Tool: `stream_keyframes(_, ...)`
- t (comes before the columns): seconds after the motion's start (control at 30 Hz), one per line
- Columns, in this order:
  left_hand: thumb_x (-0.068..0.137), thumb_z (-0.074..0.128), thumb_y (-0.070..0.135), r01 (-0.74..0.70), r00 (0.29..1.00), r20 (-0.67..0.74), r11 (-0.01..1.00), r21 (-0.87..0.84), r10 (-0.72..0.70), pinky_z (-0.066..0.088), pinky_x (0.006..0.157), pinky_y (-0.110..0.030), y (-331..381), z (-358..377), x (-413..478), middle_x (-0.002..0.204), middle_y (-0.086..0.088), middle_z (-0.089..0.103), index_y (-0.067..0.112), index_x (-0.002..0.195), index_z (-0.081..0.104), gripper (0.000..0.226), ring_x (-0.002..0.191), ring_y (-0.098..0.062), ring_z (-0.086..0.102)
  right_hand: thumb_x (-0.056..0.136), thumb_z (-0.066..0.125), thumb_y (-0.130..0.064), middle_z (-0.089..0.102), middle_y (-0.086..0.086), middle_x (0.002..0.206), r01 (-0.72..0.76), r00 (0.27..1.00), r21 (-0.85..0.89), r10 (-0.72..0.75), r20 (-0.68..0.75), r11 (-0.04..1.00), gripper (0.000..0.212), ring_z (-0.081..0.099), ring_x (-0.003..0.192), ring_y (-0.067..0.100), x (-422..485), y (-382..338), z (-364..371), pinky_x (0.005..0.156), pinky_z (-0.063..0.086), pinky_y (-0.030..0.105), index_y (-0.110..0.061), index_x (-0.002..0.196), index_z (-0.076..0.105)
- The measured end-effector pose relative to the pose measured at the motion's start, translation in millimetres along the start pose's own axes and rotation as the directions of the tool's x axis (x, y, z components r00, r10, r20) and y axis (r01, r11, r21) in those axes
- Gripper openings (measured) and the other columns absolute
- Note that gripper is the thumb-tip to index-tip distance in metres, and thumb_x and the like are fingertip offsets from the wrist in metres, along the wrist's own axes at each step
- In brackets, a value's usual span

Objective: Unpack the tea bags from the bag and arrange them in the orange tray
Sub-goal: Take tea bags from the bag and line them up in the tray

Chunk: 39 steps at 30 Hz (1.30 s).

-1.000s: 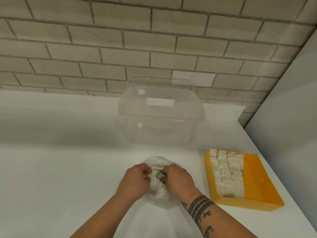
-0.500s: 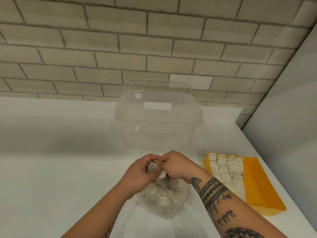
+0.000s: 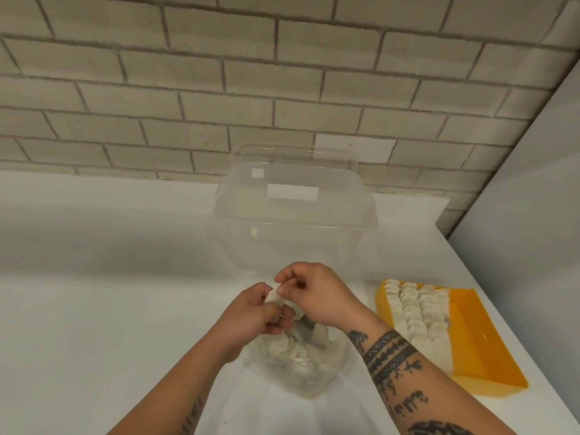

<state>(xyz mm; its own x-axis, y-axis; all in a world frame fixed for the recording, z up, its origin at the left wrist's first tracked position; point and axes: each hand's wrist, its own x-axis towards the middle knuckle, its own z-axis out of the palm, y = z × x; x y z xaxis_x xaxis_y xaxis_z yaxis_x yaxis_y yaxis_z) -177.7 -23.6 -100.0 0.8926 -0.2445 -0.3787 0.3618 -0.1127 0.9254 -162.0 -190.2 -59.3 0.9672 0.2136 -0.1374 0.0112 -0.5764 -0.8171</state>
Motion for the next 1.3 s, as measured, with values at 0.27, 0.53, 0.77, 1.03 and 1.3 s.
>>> stream_keyframes(0.27, 0.092, 0.033, -0.01, -0.025, 0.957, -0.28, 0.937, -0.348, -0.079, 0.057, 0.088, -0.045, -22, -7, 2, 0.089, -0.013, 0.062, 0.011, 0.118, 0.059, 0.043, 0.081, -0.03, 0.066, 0.091, 0.06, -0.014, 0.065, -0.002, 0.129, -0.172, 0.977, -0.454, 0.21, 0.033, 0.874, 0.04, 0.062, 0.113, 0.016, -2, 42, 31, 0.095, 0.048, 0.023, -0.024, 0.129, 0.066)
stream_keyframes(0.53, 0.093, 0.036, -0.007, -0.043, 0.941, -0.329, 0.939, -0.34, -0.076, 0.055, 0.069, -0.035, -23, -3, 2, 0.09, -0.01, 0.065, 0.014, 0.115, 0.063, 0.041, 0.077, -0.025, 0.063, 0.095, 0.057, -0.029, 0.06, -0.002, 0.115, -0.019, 0.999, -0.571, -0.001, -0.035, 0.821, 0.024, 0.063, 0.098, 0.02, 1, 63, 66, 0.077, 0.044, 0.026, -0.028, 0.115, 0.069)
stream_keyframes(0.77, 0.095, 0.039, -0.004, -0.065, 0.947, -0.318, 0.943, -0.327, -0.045, 0.056, 0.07, -0.033, -17, -10, 4, 0.091, -0.008, 0.066, 0.017, 0.114, 0.065, 0.039, 0.076, -0.023, 0.064, 0.092, 0.054, -0.024, 0.069, -0.005, 0.1, -0.078, 0.991, -0.414, 0.115, 0.064, 0.907, 0.021, 0.064, 0.091, 0.016, 4, 44, 28, 0.075, 0.049, 0.027, -0.023, 0.104, 0.071)
stream_keyframes(1.03, 0.103, 0.05, 0.04, -0.043, 0.993, -0.117, 0.968, -0.248, 0.014, 0.058, 0.078, -0.035, 3, -7, 9, 0.116, -0.01, 0.073, 0.029, 0.119, 0.066, 0.025, 0.093, -0.022, 0.071, 0.092, 0.065, -0.033, 0.065, -0.011, 0.084, 0.026, 0.934, -0.442, 0.135, 0.33, 0.896, 0.004, 0.062, 0.081, 0.01, 0, -18, -35, 0.075, 0.049, 0.03, -0.03, 0.089, 0.066)
stream_keyframes(1.3, 0.081, 0.063, 0.071, -0.024, 0.927, 0.365, 0.985, -0.173, 0.087, 0.047, 0.057, -0.026, 9, -13, 1, 0.121, -0.011, 0.071, 0.024, 0.138, 0.054, 0.074, 0.097, -0.029, 0.071, 0.091, 0.065, -0.021, 0.073, -0.002, 0.08, 0.056, 0.97, -0.382, 0.041, 0.241, 0.922, 0.008, 0.073, 0.063, 0.012, 17, -40, -18, 0.067, 0.059, 0.031, -0.02, 0.095, 0.071)
